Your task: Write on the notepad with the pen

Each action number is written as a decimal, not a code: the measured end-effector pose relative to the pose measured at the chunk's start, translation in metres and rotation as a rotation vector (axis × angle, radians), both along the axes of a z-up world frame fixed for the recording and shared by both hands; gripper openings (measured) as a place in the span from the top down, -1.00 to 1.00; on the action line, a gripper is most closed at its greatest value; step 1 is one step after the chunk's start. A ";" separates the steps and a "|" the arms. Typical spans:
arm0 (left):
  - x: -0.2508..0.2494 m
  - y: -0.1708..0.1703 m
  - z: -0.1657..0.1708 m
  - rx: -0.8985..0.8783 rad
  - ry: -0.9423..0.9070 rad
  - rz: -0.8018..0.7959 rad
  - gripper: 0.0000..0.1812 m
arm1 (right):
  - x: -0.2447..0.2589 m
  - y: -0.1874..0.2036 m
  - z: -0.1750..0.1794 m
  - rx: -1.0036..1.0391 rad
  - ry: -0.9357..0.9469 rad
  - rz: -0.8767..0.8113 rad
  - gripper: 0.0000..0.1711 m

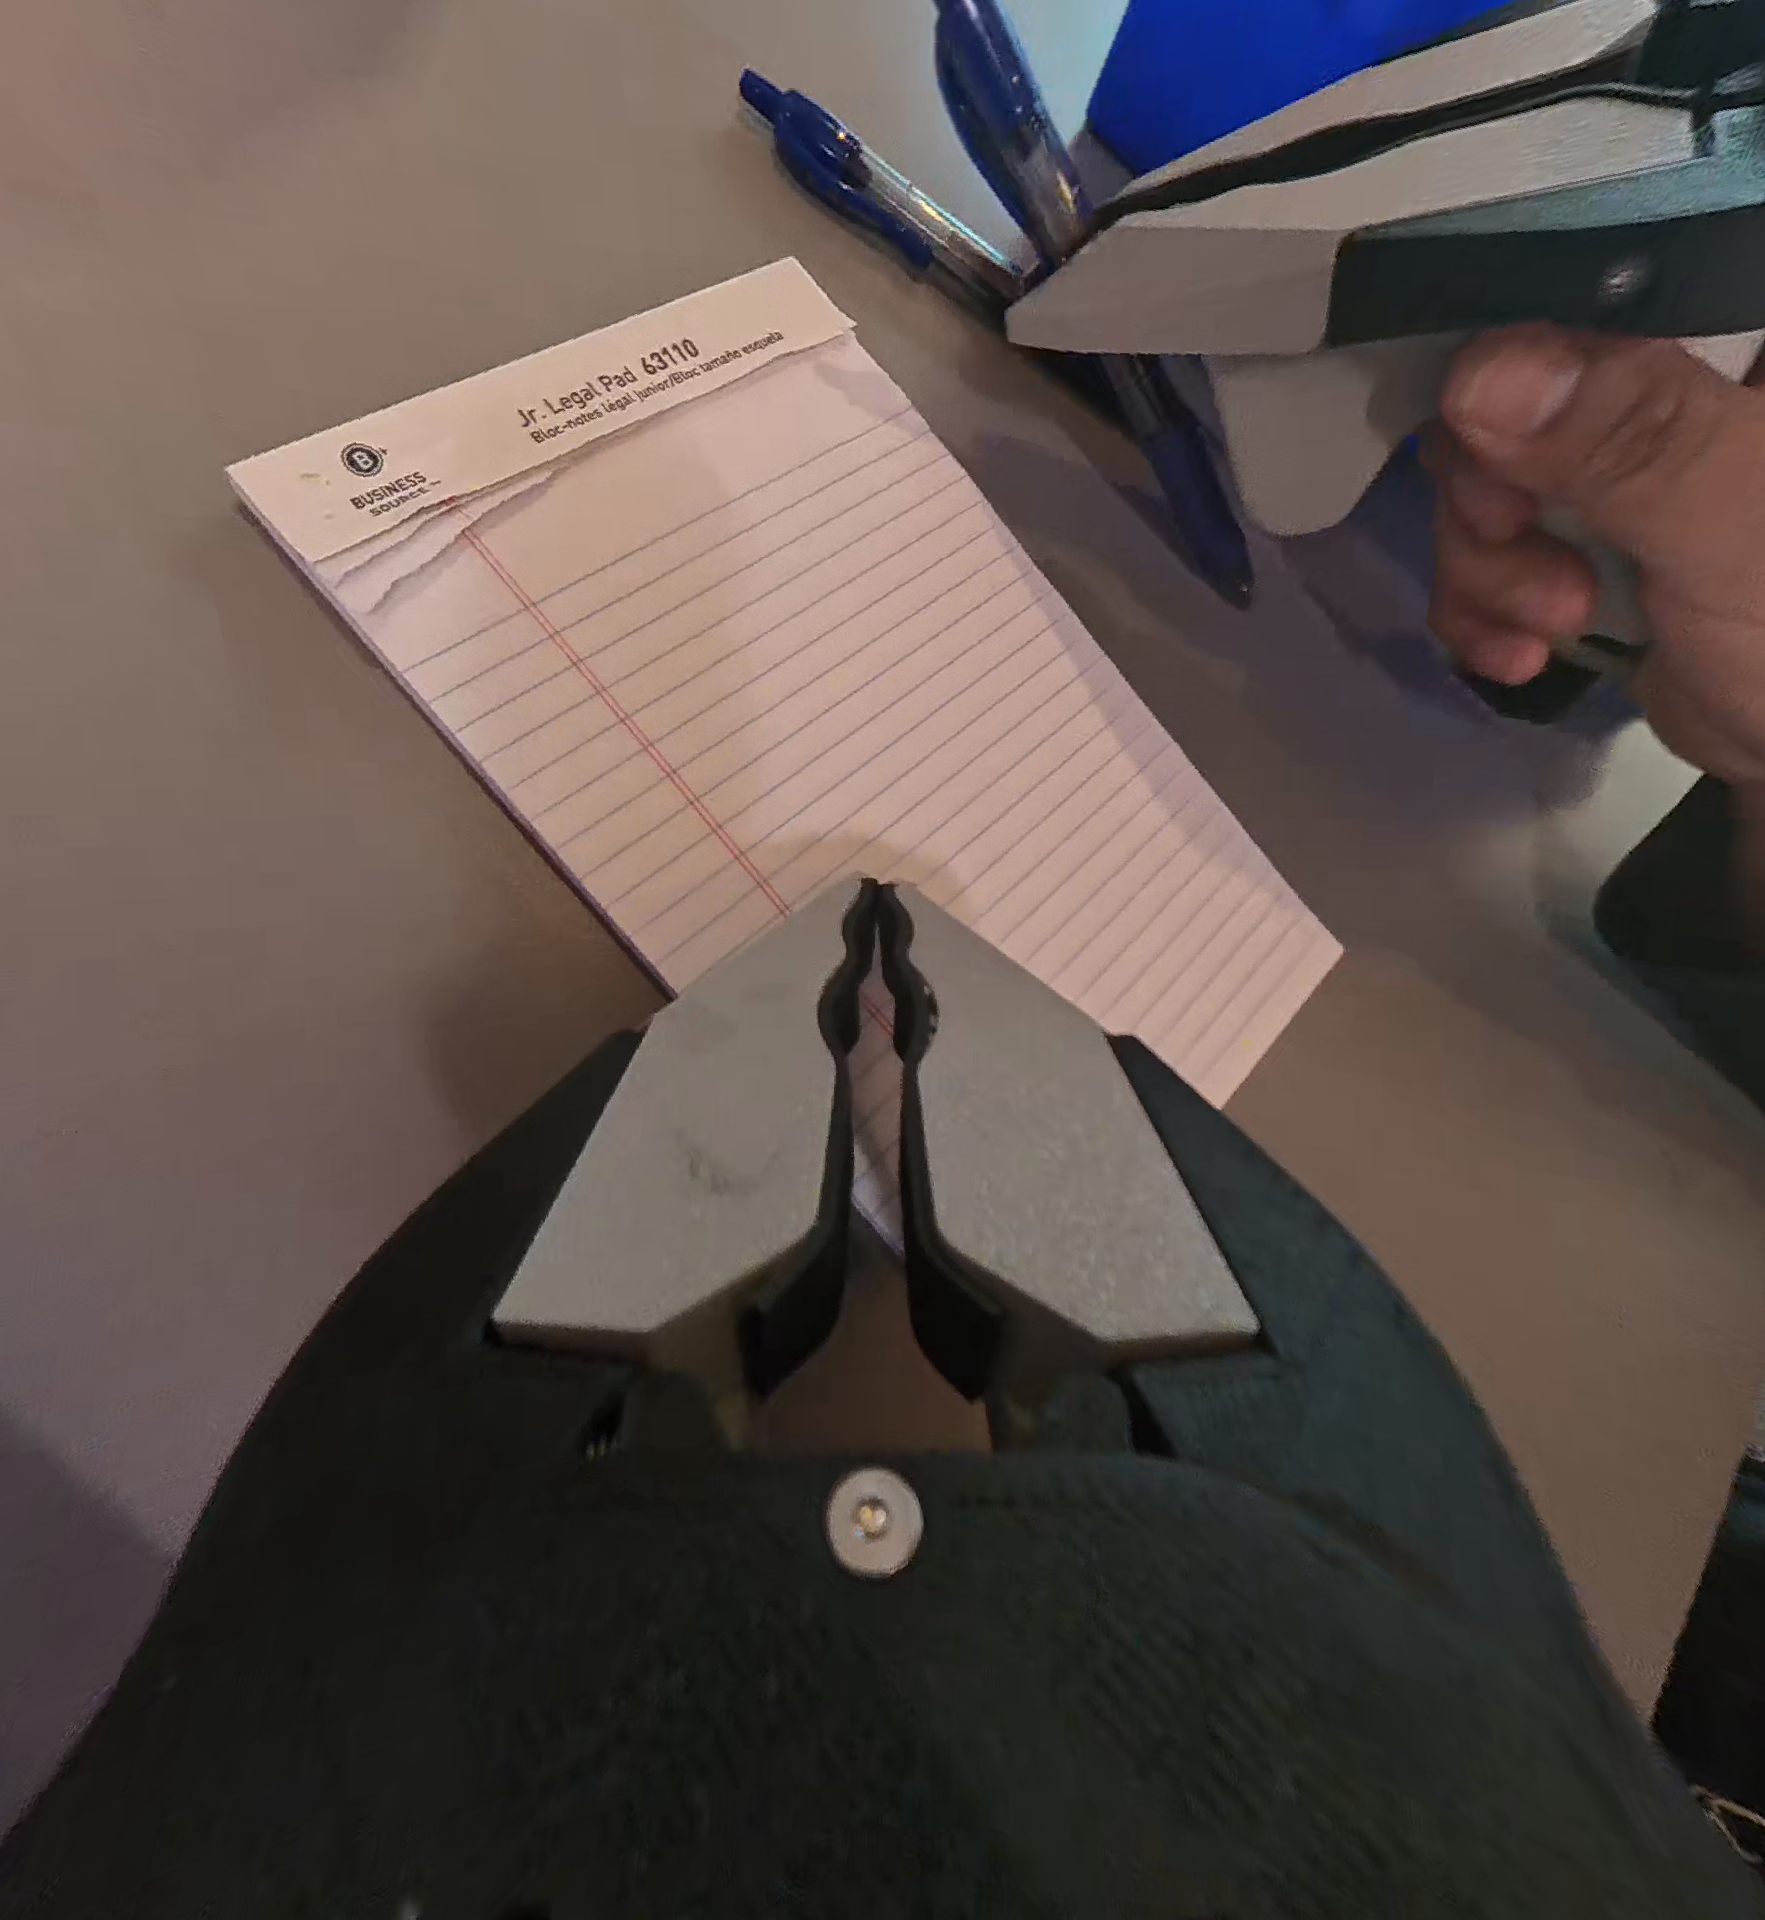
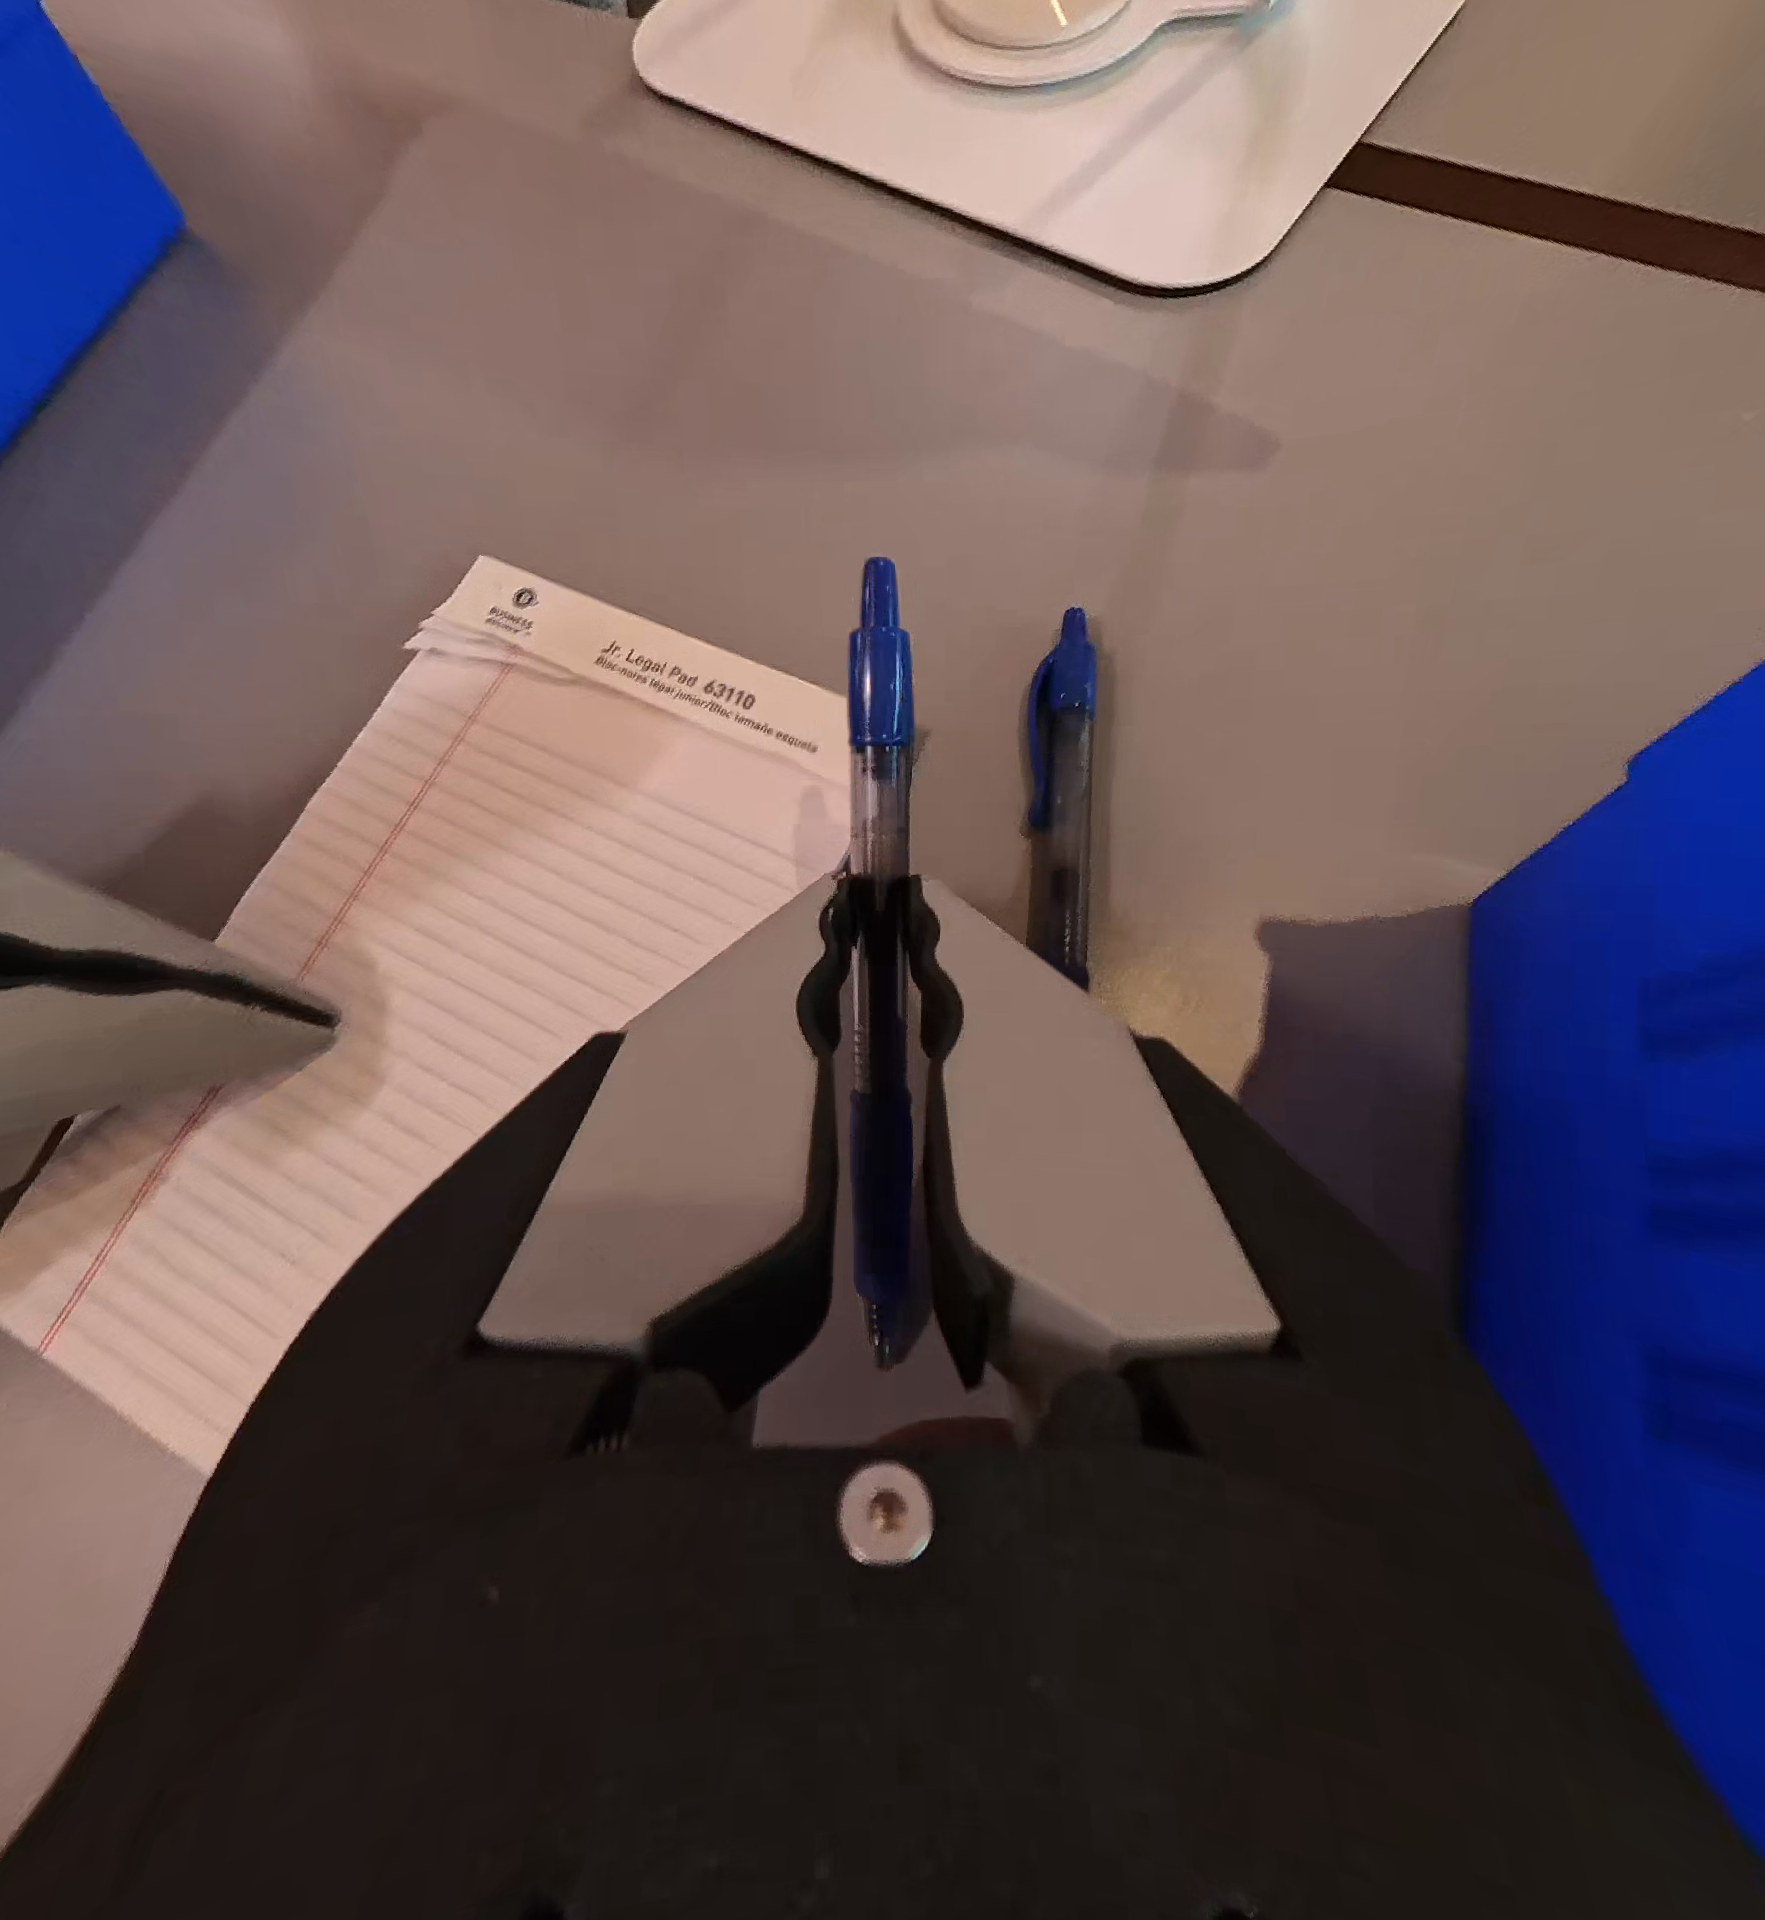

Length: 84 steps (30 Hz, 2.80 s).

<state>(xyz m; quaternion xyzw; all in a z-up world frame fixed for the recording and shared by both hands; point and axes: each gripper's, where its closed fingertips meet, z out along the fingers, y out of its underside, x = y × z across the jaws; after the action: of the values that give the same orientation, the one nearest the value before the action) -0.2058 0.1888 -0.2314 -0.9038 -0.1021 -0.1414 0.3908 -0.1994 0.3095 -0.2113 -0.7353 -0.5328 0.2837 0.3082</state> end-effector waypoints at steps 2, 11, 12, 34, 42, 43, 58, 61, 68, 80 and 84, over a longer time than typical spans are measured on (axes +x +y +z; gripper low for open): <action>0.000 0.000 0.000 0.001 -0.007 -0.001 1.00 | -0.004 0.001 -0.001 0.015 0.013 0.010 0.92; -0.013 -0.002 0.000 -0.008 0.061 0.041 1.00 | 0.009 0.026 0.006 0.164 -0.014 -0.070 0.75; -0.015 -0.003 0.000 -0.008 0.064 0.051 1.00 | 0.011 0.029 0.006 0.179 -0.022 -0.080 0.74; -0.014 -0.013 0.001 0.005 -0.096 0.042 1.00 | 0.023 -0.008 0.008 0.178 -0.102 0.052 0.92; 0.016 -0.006 0.003 0.018 -0.158 -0.092 1.00 | 0.017 -0.030 0.007 0.170 -0.101 0.151 0.89; 0.019 -0.005 0.004 0.029 -0.152 -0.106 1.00 | 0.015 -0.030 0.012 0.183 -0.071 0.151 0.86; -0.019 0.001 0.046 0.249 0.147 0.041 1.00 | -0.009 -0.059 0.055 0.262 0.253 0.154 0.80; -0.044 -0.004 0.048 0.236 0.303 0.145 0.72 | -0.011 -0.059 0.057 0.264 0.290 0.143 0.72; -0.104 -0.022 0.061 0.209 0.793 0.397 0.11 | -0.019 -0.065 0.052 0.199 0.359 0.162 0.62; -0.100 -0.020 0.051 0.251 0.543 0.429 0.75 | -0.023 -0.074 0.044 0.080 0.385 0.208 0.62; -0.095 -0.015 0.045 0.223 0.535 0.384 0.79 | -0.023 -0.081 0.044 0.089 0.386 0.240 0.62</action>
<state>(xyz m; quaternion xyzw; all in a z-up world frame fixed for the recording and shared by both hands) -0.3013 0.1738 -0.1863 -0.8247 -0.1482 0.1664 0.5198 -0.2227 0.2288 -0.1674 -0.5846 -0.5595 0.4298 0.4005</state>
